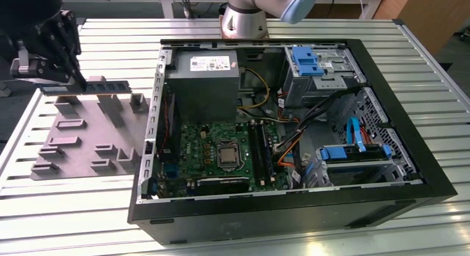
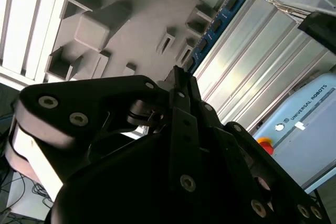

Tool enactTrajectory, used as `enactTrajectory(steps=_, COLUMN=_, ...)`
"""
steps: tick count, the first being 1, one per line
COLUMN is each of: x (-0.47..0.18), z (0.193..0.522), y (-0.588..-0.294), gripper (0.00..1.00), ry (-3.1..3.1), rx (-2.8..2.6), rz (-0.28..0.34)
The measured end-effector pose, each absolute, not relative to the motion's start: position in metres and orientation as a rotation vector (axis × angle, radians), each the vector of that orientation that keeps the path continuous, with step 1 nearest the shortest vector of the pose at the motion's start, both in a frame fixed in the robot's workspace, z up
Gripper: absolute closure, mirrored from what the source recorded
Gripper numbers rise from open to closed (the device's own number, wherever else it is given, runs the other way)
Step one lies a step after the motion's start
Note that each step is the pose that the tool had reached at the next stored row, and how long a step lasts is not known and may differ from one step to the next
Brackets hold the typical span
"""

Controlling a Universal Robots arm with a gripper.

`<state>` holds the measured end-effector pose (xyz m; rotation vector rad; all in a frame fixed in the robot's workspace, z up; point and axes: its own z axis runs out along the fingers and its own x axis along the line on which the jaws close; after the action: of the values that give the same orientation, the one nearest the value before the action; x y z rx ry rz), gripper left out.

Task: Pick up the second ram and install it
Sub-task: 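Pick up the second ram and move it above second insertion slot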

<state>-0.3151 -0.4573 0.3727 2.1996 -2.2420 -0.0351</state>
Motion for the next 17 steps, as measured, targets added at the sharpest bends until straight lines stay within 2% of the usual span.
enactTrajectory(steps=17, x=-0.271, z=0.373, y=-0.457, gripper=0.86, ry=-2.241, rx=2.198, rz=-0.037)
